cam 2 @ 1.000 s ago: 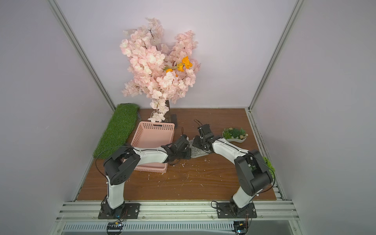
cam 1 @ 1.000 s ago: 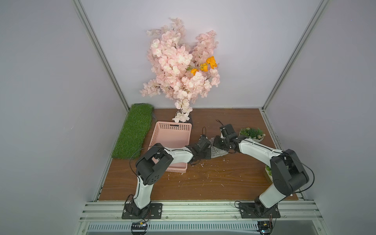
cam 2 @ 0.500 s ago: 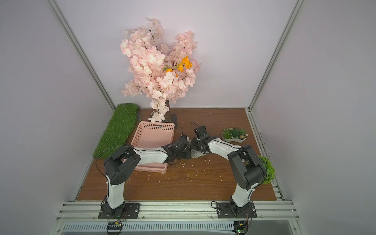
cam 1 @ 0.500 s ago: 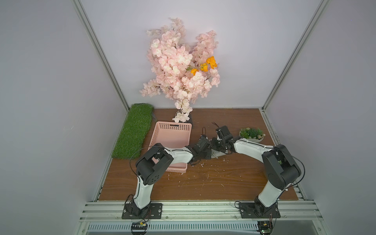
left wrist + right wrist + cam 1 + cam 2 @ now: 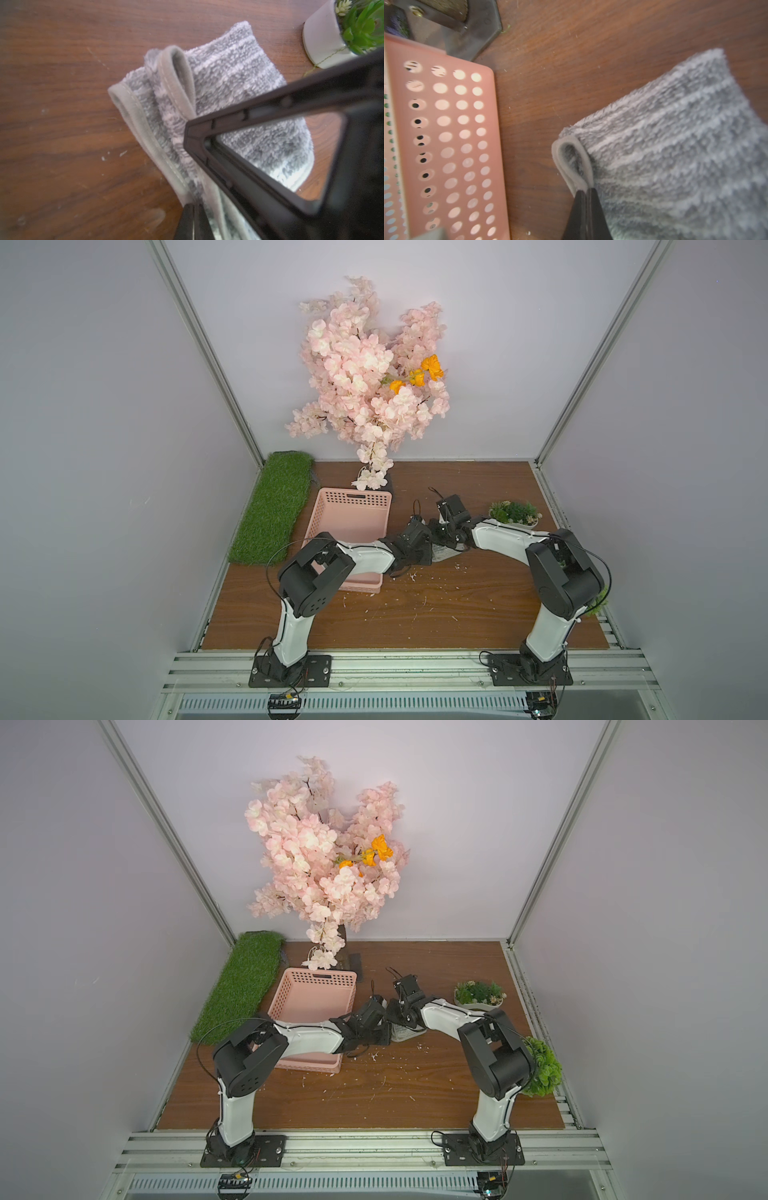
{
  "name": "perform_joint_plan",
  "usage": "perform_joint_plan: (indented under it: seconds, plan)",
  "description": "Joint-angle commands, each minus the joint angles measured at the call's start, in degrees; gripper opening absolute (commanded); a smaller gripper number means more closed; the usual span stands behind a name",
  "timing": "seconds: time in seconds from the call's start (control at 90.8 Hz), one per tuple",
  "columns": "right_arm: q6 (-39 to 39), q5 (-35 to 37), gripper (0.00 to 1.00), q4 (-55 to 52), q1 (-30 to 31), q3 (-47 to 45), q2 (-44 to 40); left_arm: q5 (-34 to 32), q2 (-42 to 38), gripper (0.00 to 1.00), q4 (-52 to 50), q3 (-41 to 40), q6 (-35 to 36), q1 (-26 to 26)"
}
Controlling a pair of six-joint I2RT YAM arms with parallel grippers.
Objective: Fold the square dishcloth
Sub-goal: Fold the cleaning item at the center of the board.
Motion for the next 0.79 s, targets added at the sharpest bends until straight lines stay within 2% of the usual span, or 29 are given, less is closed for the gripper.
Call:
perform_joint_plan:
  seconds: [0.0,0.121,0.308,0.44,0.782]
  plan:
    - [-1.1,1.5,0.00,-0.4,0.4,0.8,1.2,-0.1,0.5,0.08,-0.4,-0.9,-0.1,-0.3]
    - [-1.6,1.4,0.00,-0.5,0.4,0.8,1.6,-0.7,-0.2,0.08,-0.5,-1.1,-0.1,-0.3]
    - [-2.1,0.2,0.19,-0.6,0.4,1.4,0.5,-1.5,-1.0,0.14,-1.0,-0.7,0.1,-0.3]
    - [-2.6,0.0,0.26,-1.7,0.4,2.7,-1.0,-3.1,-1.9,0.15,-2.6,-0.1,-0.2,-0.3]
    - [-4.0,1.7,0.29,-5.4,0.3,6.2,-5.5,-11.0,-7.8,0.15,-9.4,0.3,-4.0,-0.2]
